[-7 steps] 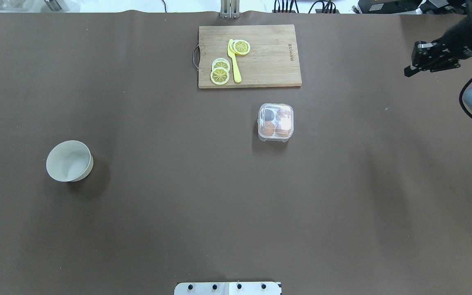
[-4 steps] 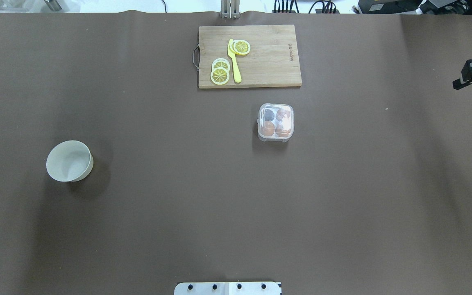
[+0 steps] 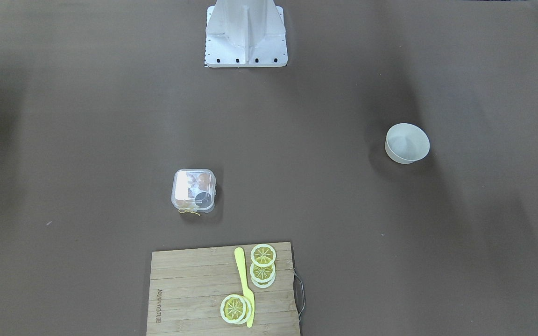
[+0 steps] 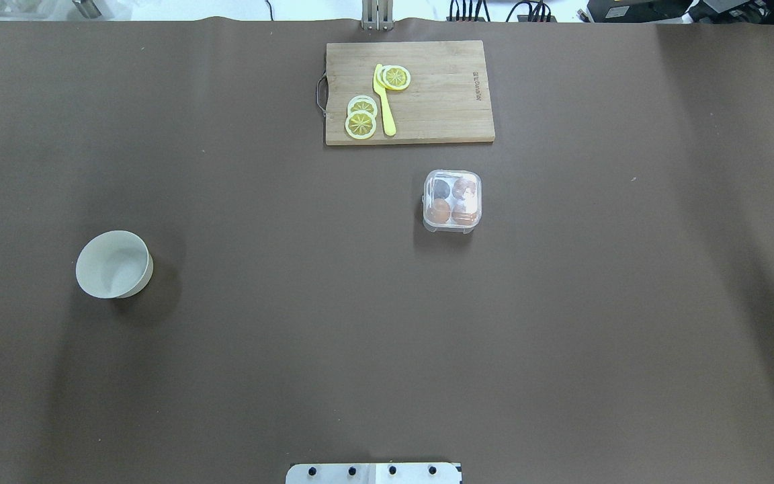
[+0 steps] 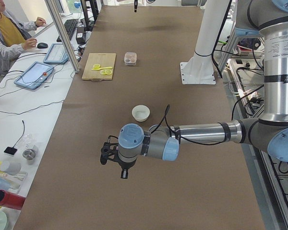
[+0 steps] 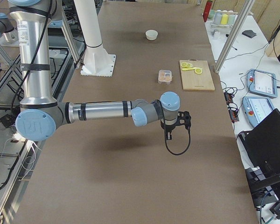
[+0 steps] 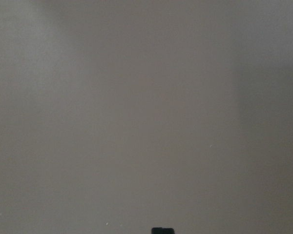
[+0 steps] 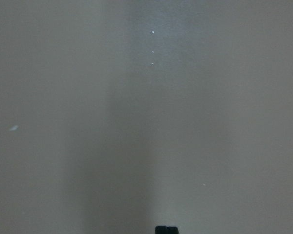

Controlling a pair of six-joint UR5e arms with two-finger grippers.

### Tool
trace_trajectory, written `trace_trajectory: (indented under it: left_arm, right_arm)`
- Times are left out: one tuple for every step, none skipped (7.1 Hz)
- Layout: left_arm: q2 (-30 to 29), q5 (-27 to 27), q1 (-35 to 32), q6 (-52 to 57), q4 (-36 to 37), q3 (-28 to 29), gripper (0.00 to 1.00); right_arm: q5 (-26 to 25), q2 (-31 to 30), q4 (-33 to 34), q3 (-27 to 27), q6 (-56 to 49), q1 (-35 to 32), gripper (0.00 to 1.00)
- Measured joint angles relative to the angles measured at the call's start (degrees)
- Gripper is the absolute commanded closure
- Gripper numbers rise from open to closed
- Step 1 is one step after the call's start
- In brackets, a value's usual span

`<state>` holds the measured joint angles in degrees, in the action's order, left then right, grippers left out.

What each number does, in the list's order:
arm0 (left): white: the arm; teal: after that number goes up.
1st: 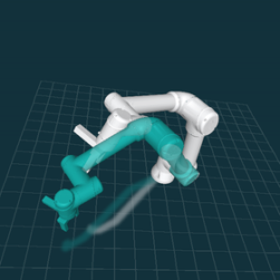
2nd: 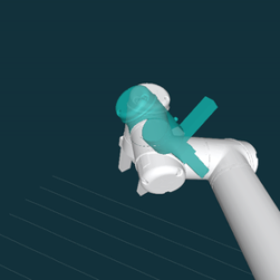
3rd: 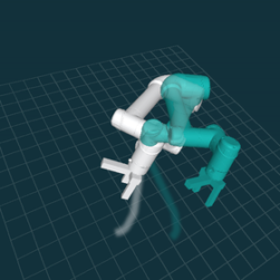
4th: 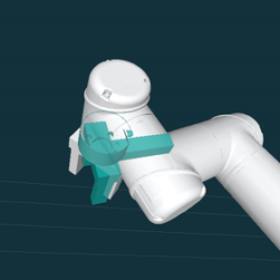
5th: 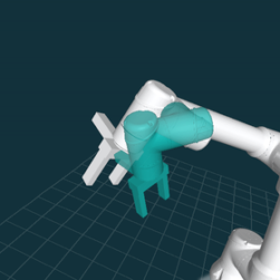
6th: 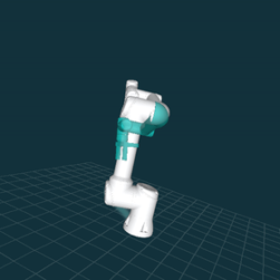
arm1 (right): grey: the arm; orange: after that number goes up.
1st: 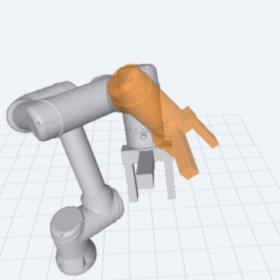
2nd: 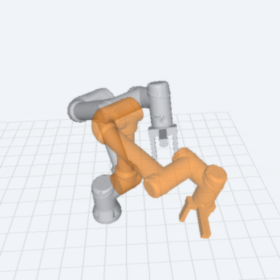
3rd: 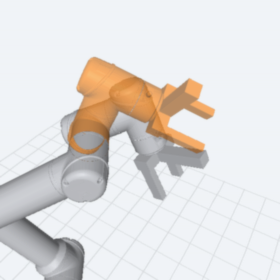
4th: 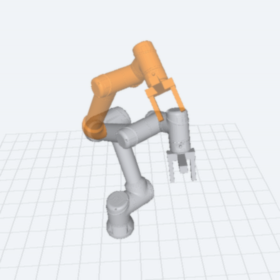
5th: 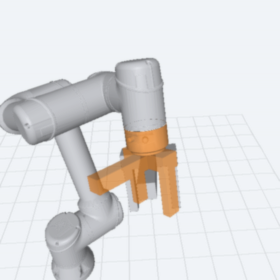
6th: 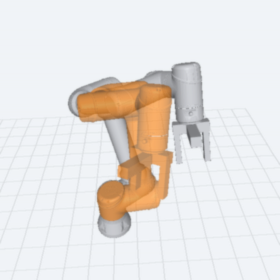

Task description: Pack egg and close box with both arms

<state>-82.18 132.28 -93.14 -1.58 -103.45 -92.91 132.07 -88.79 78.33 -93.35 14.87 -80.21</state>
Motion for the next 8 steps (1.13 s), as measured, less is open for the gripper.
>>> trace_trajectory:
  left_arm:
    - [1.1, -0.2, -0.1, 0.9, 1.8, -1.0, 0.02]
    - [1.8, 0.4, -0.1, 1.3, 2.6, -1.5, 0.02]
    - [2.2, 1.4, -0.1, 1.4, 2.8, -1.6, 0.02]
    - [2.3, 1.9, -0.1, 1.2, 2.9, -1.7, 0.02]
    - [2.2, 2.0, 0.0, 0.9, 3.0, -1.7, 0.02]
    - [2.1, 2.3, 0.0, 0.7, 3.4, -1.9, 0.02]
    - [1.9, 2.6, 0.1, 0.6, 4.5, -2.1, 0.02]
    - [1.7, 3.0, 0.1, 0.6, 5.8, -2.1, 0.02]
  right_arm:
    - [-1.7, 0.4, 4.9, -0.2, -4.6, -1.2, 0.00]
    - [-3.3, 1.2, 8.9, -0.7, -7.2, -1.9, 0.00]
    - [-4.1, 1.5, 11.0, -1.0, -8.1, -2.1, 0.00]
    - [-4.4, 1.5, 11.9, -1.2, -8.5, -2.2, 0.00]
    - [-4.5, 1.6, 12.2, -1.2, -8.7, -2.2, 0.00]
    - [-4.5, 1.6, 12.4, -1.0, -8.7, -2.1, 0.00]
    - [-4.5, 1.6, 12.5, -0.7, -8.8, -1.9, 0.00]
    - [-4.5, 1.6, 13.1, -0.6, -8.9, -1.7, 0.00]
